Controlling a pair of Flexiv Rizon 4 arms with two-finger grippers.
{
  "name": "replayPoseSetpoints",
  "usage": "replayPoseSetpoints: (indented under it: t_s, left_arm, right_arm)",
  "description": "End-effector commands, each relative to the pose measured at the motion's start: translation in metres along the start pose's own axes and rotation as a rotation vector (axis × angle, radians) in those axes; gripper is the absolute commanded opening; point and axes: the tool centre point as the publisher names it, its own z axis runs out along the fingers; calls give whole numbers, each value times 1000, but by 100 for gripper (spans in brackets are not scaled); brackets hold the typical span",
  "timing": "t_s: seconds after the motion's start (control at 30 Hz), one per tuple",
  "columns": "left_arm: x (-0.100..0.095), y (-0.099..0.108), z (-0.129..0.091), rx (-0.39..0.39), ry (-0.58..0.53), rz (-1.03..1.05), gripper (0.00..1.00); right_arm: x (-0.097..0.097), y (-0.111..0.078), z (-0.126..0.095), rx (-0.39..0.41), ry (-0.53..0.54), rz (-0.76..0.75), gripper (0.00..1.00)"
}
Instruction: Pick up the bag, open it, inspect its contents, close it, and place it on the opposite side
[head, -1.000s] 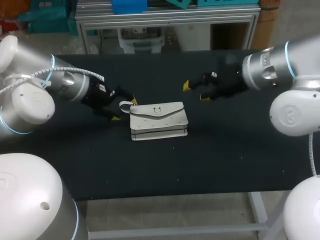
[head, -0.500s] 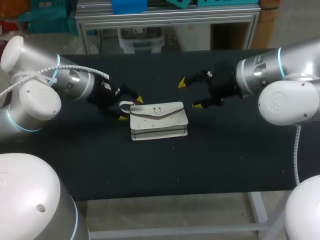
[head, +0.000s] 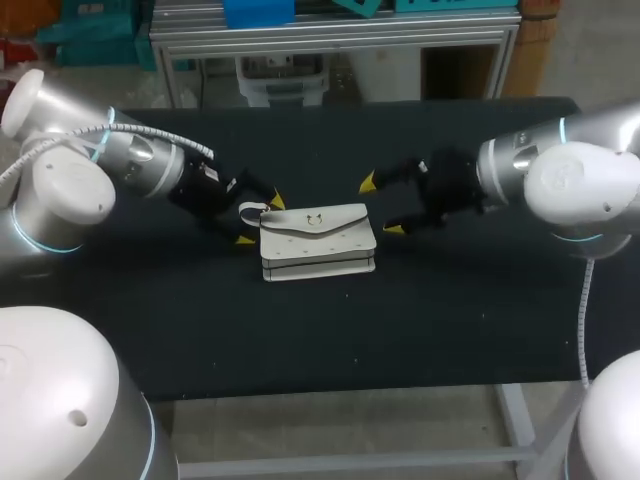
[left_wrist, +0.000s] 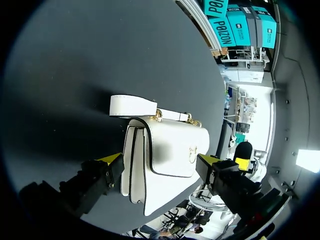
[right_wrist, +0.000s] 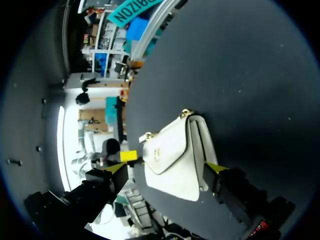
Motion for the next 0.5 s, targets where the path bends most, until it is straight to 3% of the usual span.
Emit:
replayPoseSetpoints:
  t_s: [0.03, 0.23, 0.5]
  left_arm:
    - [-5, -4, 5, -20, 10, 3, 100]
    - [-4, -4, 10, -54, 28, 3, 100]
    - [1, -2, 10, -78, 61, 0, 96]
  right_arm:
    - [-9, 10, 14, 266, 90, -13, 100]
    - [-9, 19, 23, 267, 130, -20, 98]
    - [-9, 24, 33, 280, 152, -13, 78]
